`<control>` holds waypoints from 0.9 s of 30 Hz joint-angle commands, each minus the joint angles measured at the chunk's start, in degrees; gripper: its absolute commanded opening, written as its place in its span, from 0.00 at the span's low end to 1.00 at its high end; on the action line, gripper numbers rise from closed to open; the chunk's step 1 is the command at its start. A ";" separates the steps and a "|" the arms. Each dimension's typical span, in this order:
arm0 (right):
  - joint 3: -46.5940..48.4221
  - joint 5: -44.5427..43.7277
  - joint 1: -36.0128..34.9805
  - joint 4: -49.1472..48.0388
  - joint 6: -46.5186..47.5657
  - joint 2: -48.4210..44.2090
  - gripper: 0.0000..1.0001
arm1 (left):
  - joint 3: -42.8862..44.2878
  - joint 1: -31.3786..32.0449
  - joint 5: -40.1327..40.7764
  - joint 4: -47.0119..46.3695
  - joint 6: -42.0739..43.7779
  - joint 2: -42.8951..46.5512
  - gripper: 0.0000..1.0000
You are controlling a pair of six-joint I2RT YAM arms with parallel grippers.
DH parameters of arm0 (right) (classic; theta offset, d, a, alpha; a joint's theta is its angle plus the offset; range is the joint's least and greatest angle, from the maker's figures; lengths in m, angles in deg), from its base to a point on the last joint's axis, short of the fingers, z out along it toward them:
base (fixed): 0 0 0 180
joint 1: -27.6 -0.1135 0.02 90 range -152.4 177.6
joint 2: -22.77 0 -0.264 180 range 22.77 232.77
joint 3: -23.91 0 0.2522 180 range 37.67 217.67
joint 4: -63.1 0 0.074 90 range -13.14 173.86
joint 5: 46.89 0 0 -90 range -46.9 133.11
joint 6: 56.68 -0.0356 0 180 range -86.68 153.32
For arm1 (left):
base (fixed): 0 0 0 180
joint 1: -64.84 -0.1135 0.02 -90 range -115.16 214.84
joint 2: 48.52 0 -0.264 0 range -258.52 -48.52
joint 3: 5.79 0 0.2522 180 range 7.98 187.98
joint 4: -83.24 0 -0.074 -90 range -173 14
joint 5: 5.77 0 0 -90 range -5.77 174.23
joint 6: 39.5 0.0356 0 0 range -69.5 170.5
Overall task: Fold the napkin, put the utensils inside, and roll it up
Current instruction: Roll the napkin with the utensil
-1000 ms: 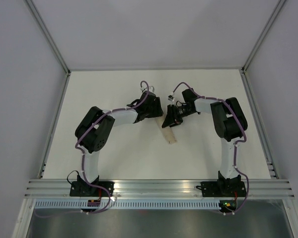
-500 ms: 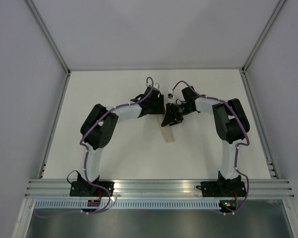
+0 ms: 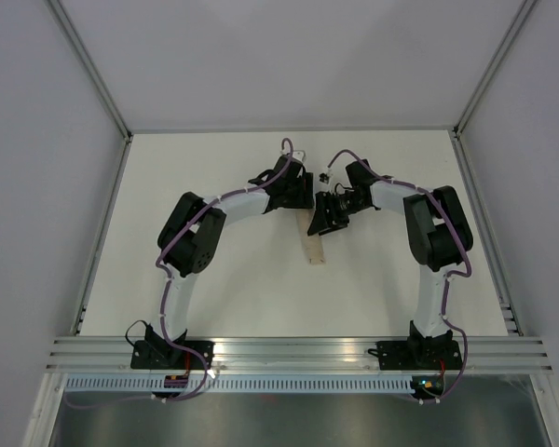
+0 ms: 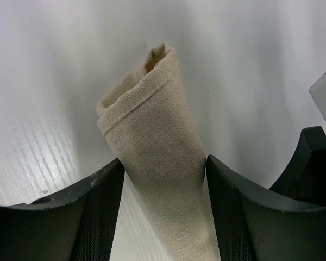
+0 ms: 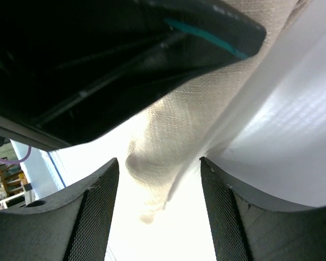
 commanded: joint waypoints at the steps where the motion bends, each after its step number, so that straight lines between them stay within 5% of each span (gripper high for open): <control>1: 2.12 -0.94 0.67 1.66 1.44 -3.65 0.68 | 3.70 -0.48 -2.51 0.82 3.30 -1.17 0.67; 27: 6.86 2.93 6.21 4.12 2.41 -5.41 0.69 | 5.99 -0.65 -1.98 1.88 6.90 1.37 0.75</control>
